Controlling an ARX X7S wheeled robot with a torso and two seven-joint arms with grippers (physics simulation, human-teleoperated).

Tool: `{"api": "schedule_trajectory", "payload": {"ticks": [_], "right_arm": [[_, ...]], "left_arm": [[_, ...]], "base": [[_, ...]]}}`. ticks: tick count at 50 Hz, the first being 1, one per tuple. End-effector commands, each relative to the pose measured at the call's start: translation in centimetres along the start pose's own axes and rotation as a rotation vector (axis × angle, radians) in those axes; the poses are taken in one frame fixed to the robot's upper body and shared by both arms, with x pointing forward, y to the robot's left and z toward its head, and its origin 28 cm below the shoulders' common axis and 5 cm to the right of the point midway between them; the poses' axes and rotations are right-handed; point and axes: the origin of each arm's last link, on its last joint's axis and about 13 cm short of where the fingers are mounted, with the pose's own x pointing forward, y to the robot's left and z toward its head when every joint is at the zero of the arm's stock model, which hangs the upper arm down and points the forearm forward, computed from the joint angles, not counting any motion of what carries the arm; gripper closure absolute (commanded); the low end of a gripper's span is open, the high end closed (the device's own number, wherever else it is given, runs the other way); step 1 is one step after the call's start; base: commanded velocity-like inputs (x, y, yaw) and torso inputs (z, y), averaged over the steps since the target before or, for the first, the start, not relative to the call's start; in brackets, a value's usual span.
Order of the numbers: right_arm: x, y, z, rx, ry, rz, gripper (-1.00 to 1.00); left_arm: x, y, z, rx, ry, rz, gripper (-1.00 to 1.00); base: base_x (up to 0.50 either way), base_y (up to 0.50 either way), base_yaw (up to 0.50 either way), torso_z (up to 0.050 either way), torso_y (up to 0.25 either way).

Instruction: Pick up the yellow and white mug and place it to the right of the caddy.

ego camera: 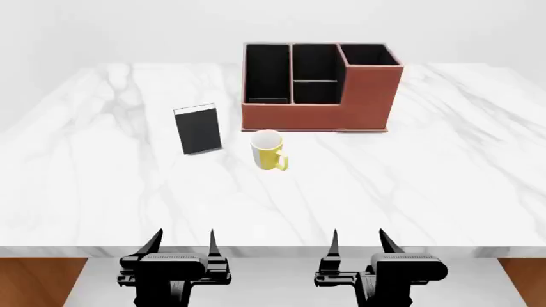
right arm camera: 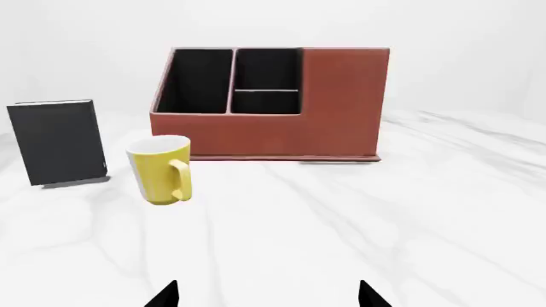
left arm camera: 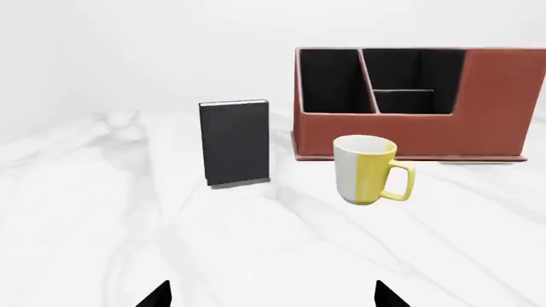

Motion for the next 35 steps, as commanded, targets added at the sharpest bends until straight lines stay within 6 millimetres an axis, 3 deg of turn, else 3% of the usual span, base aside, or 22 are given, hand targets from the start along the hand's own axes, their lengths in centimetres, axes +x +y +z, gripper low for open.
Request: {"api": "schedule_trajectory", "payload": {"ticks": [1,9,17,28,35], "right_arm": [[0.1,0.1,-0.1,-0.010,0.012,-0.009,-1.00],[0.2,-0.5,1.6,0.077,0.003,0.014,-1.00],[1.4,-1.7,5.1,-0.019,0.053,-0.017,-1.00],[2.4,-2.5,10.0,-0.095,-0.012,-0.022,-1.00],[2.3,-2.6,10.7,-0.102,-0.022,-0.019,-1.00]], "left_arm": [[-0.1,0.0,0.0,-0.001,-0.001,0.002,-1.00],[-0.4,-0.2,1.0,-0.002,-0.017,0.006,-1.00],[-0.4,0.1,4.0,0.022,-0.049,0.014,-1.00],[0.5,0.1,7.2,0.090,-0.082,-0.003,-1.00],[0.5,0.0,7.9,0.105,-0.096,-0.013,-1.00]], "base": [[0.00,0.00,0.00,0.000,0.000],[0.00,0.00,0.00,0.000,0.000],[0.00,0.00,0.00,0.000,0.000],[0.00,0.00,0.00,0.000,0.000],[0.00,-0.01,0.00,0.000,0.000]]}}
